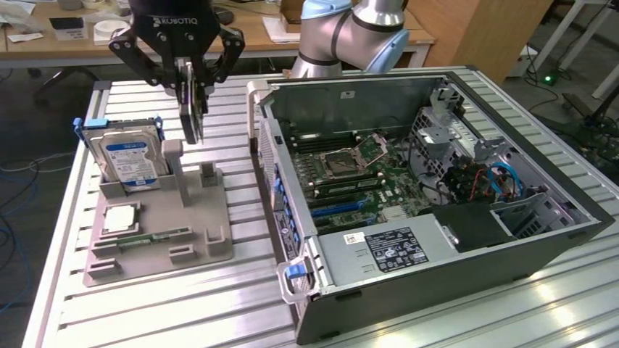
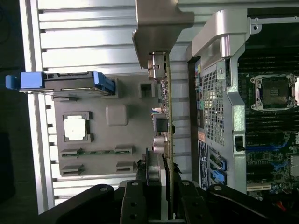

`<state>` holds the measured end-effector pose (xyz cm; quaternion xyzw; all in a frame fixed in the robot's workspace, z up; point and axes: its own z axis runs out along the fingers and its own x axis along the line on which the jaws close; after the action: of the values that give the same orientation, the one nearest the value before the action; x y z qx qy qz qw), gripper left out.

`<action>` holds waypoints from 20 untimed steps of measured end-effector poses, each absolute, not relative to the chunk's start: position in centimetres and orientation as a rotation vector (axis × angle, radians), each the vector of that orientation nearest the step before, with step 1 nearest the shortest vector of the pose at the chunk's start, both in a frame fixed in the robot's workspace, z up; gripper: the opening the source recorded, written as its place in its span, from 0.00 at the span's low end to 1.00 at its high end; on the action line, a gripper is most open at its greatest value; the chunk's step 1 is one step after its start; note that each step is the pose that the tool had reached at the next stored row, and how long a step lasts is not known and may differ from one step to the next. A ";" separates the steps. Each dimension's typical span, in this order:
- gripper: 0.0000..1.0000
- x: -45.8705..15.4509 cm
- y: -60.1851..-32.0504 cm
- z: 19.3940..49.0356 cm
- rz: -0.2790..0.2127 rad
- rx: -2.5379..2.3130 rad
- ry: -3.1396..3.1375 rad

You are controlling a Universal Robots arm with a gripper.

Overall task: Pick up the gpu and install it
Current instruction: 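Pick up the gpu and move the gpu toward the slot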

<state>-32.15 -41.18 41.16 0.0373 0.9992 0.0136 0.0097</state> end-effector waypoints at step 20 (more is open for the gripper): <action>0.29 -30.2 -41.1 41.2 0.042 0.117 3.135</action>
<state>-30.21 -41.15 41.16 0.0373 0.9992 0.0134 0.0019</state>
